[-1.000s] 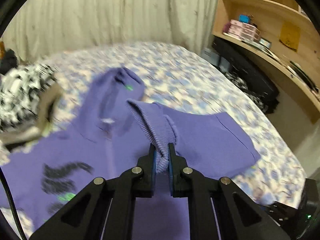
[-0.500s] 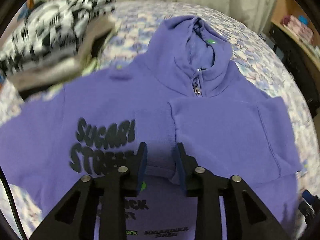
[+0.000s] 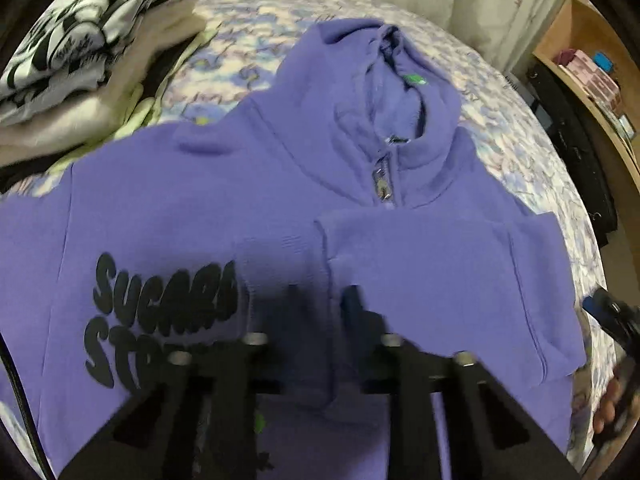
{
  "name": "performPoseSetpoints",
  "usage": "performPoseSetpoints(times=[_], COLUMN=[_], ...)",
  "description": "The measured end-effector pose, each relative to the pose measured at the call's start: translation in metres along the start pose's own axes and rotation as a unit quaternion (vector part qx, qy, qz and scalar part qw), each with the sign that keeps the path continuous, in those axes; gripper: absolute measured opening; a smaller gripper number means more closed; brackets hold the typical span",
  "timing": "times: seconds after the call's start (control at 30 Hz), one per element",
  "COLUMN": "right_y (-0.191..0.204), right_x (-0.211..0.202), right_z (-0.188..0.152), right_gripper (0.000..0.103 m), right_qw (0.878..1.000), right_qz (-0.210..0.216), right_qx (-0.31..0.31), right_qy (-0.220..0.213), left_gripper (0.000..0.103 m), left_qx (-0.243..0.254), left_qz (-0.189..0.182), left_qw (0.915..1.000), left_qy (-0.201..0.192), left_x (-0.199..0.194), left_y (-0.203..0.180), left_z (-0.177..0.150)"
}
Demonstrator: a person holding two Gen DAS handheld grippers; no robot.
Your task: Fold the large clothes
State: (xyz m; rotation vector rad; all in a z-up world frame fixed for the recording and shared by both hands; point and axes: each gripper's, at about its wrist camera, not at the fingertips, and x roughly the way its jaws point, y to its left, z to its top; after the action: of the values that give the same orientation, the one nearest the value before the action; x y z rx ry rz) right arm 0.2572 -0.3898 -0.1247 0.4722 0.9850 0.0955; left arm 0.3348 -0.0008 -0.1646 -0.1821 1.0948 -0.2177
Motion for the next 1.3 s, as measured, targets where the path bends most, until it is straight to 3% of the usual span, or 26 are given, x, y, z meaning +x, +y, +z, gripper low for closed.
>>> performPoseSetpoints(times=[0.17, 0.23, 0.27, 0.37, 0.43, 0.53, 0.6, 0.67, 0.73, 0.83, 0.87, 0.97, 1.0, 1.17, 1.27, 1.3], right_y=[-0.012, -0.004, 0.003, 0.022, 0.025, 0.028, 0.032, 0.043, 0.058, 0.084, 0.091, 0.114, 0.121, 0.127, 0.092, 0.082], right_x=[0.043, 0.050, 0.050, 0.045, 0.057, 0.050, 0.039, 0.024, 0.009, 0.000, 0.003, 0.017, 0.021, 0.040, 0.028, 0.023], right_z=[0.015, 0.018, 0.019, 0.014, 0.007, 0.006, 0.007, 0.004, -0.003, -0.022, -0.028, -0.047, -0.055, -0.075, -0.074, -0.074], right_gripper=[0.067, 0.043, 0.018, 0.017, 0.018, 0.031, 0.039, 0.039, 0.039, 0.039, 0.039, 0.039, 0.039, 0.039, 0.036, 0.031], right_qw=[0.999, 0.999, 0.999, 0.998, 0.995, 0.993, 0.991, 0.989, 0.986, 0.990, 0.991, 0.991, 0.989, 0.981, 0.977, 0.978], right_qz=[0.016, 0.017, 0.004, -0.037, -0.075, -0.104, -0.120, -0.129, -0.130, -0.080, -0.063, -0.024, -0.020, -0.080, -0.145, -0.145], right_qx=[0.033, 0.016, -0.002, -0.046, -0.061, -0.057, -0.055, -0.071, -0.093, -0.116, -0.119, -0.133, -0.142, -0.174, -0.153, -0.147], right_qy=[0.036, 0.036, 0.034, 0.004, 0.011, 0.011, 0.007, -0.015, -0.037, -0.030, -0.019, 0.013, 0.017, 0.027, 0.011, 0.007], left_gripper=[0.009, 0.009, 0.009, 0.009, 0.010, 0.019, 0.040, 0.049, 0.050, 0.051, 0.050, 0.034, 0.034, 0.033, 0.032, 0.032], left_qx=[0.019, 0.019, 0.017, 0.012, 0.021, 0.032, 0.031, 0.029, 0.026, 0.020, 0.016, 0.018, 0.027, 0.044, 0.042, 0.041], left_qz=[0.010, 0.021, 0.024, 0.029, 0.039, 0.058, 0.075, 0.081, 0.083, 0.053, 0.043, 0.008, 0.005, 0.059, 0.043, 0.039], left_qw=[0.9990, 0.9976, 0.9971, 0.9972, 0.9982, 0.9975, 0.9958, 0.9946, 0.9924, 0.9925, 0.9937, 0.9975, 0.9980, 0.9972, 0.9980, 0.9982], left_qy=[-0.040, -0.064, -0.070, -0.068, -0.040, -0.027, -0.043, -0.058, -0.087, -0.109, -0.102, -0.067, -0.057, -0.011, -0.018, -0.016], left_x=[-0.021, -0.031, -0.034, -0.030, -0.012, 0.003, -0.008, -0.020, -0.039, -0.060, -0.062, -0.055, -0.049, -0.010, -0.012, -0.013], left_y=[-0.008, -0.007, -0.005, 0.006, 0.010, 0.012, 0.009, 0.010, 0.008, 0.003, 0.001, -0.016, -0.023, -0.033, -0.025, -0.023], left_z=[0.012, 0.018, 0.021, 0.023, 0.017, 0.008, 0.005, 0.005, 0.003, -0.002, -0.003, -0.013, -0.018, -0.037, -0.040, -0.040])
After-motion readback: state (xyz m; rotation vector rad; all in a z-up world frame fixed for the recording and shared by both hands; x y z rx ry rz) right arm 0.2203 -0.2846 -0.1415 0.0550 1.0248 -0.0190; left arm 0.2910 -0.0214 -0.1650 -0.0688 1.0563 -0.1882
